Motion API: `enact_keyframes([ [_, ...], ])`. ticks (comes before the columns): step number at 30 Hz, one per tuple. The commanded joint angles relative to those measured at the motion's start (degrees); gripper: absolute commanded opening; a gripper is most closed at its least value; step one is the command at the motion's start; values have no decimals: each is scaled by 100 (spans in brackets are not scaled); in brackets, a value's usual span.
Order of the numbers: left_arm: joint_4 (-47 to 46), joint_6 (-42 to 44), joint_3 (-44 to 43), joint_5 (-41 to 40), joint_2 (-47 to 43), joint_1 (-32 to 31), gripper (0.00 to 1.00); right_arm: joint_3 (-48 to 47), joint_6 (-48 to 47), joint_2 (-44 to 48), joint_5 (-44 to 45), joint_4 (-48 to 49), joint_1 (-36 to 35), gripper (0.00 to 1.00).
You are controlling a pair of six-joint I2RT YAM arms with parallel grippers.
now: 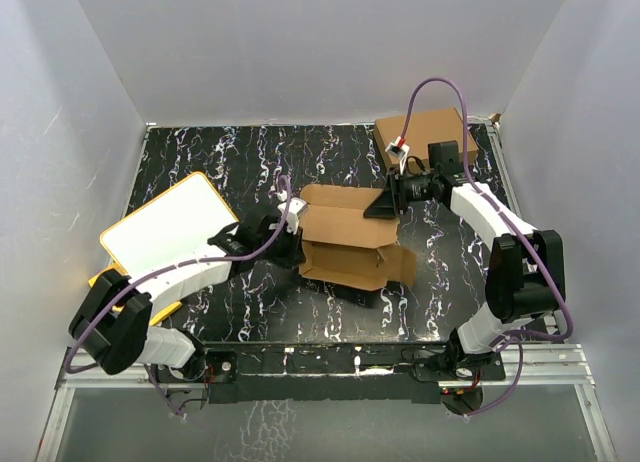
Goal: Fold the paper box
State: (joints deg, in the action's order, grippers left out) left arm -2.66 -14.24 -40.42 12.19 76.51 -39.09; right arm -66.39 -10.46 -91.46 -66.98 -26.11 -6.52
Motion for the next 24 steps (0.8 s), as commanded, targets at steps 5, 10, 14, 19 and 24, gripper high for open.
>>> enact_keyframes([
  [5,2359,538,-1270,357,881,83,0,1014,1407,143,-55,1889,-33,18],
  [10,2577,357,-1694,50,1281,86,6,1525,1902,50,185,2495,-29,10],
  [14,2451,150,-1728,-112,1452,86,15,1748,2167,45,309,2820,-24,9],
  [19,2239,-40,-1609,-157,1517,87,20,1867,2313,43,388,2977,-22,9],
  [24,1921,-225,-1462,-333,1431,86,17,1928,2388,-1,461,3050,-23,9],
])
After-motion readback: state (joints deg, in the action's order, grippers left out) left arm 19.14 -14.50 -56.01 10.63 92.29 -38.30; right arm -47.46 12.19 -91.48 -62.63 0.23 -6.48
